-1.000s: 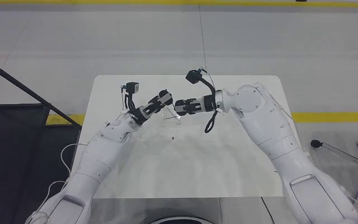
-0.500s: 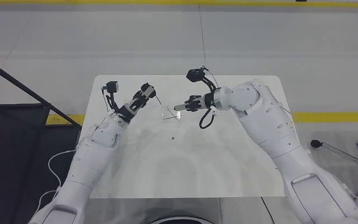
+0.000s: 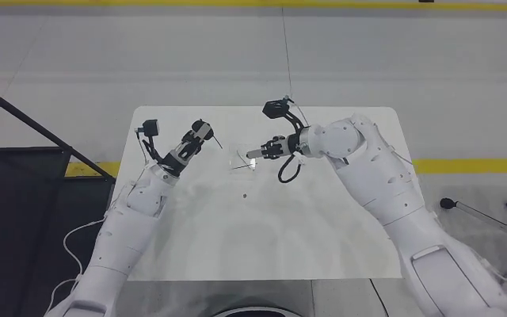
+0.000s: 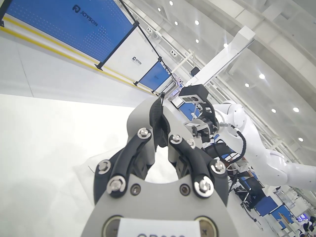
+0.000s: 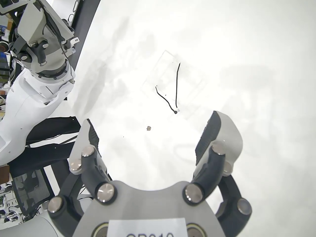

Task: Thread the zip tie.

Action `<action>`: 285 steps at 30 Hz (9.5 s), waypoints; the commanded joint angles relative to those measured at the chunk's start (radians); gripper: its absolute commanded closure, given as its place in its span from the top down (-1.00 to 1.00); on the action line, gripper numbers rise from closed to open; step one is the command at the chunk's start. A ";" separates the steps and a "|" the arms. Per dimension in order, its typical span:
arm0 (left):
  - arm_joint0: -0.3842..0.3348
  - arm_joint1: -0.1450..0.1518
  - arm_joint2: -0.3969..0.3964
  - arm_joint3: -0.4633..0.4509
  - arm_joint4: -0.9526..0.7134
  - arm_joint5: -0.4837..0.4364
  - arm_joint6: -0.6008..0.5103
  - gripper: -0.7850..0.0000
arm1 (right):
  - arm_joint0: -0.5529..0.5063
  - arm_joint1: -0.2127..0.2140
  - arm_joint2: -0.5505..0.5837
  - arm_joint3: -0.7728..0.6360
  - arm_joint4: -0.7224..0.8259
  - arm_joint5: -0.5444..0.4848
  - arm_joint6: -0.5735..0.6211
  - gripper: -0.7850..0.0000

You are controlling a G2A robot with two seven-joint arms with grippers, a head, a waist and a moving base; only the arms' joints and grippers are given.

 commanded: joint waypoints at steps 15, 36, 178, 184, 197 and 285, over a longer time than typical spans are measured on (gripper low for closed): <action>0.050 -0.001 -0.025 -0.061 0.068 -0.018 0.094 -1.00 | 0.023 -0.061 -0.079 0.167 0.055 0.077 -0.021 0.24; 0.050 -0.001 -0.025 -0.061 0.068 -0.018 0.094 -1.00 | 0.078 -0.137 -0.112 0.378 0.110 0.060 -0.061 -0.40; 0.128 -0.086 0.094 -0.135 0.708 0.366 0.877 -1.00 | -0.260 -0.006 0.237 -0.305 0.558 0.197 -0.182 -1.00; 0.128 -0.086 0.094 -0.135 0.708 0.366 0.877 -1.00 | -0.269 -0.003 0.244 -0.312 0.558 0.196 -0.178 -1.00; 0.128 -0.086 0.094 -0.135 0.708 0.366 0.877 -1.00 | -0.267 -0.005 0.241 -0.302 0.566 0.194 -0.173 -1.00; 0.165 -0.089 0.069 -0.197 0.834 0.450 0.887 -1.00 | -0.253 -0.027 0.202 -0.282 0.549 0.228 -0.231 -1.00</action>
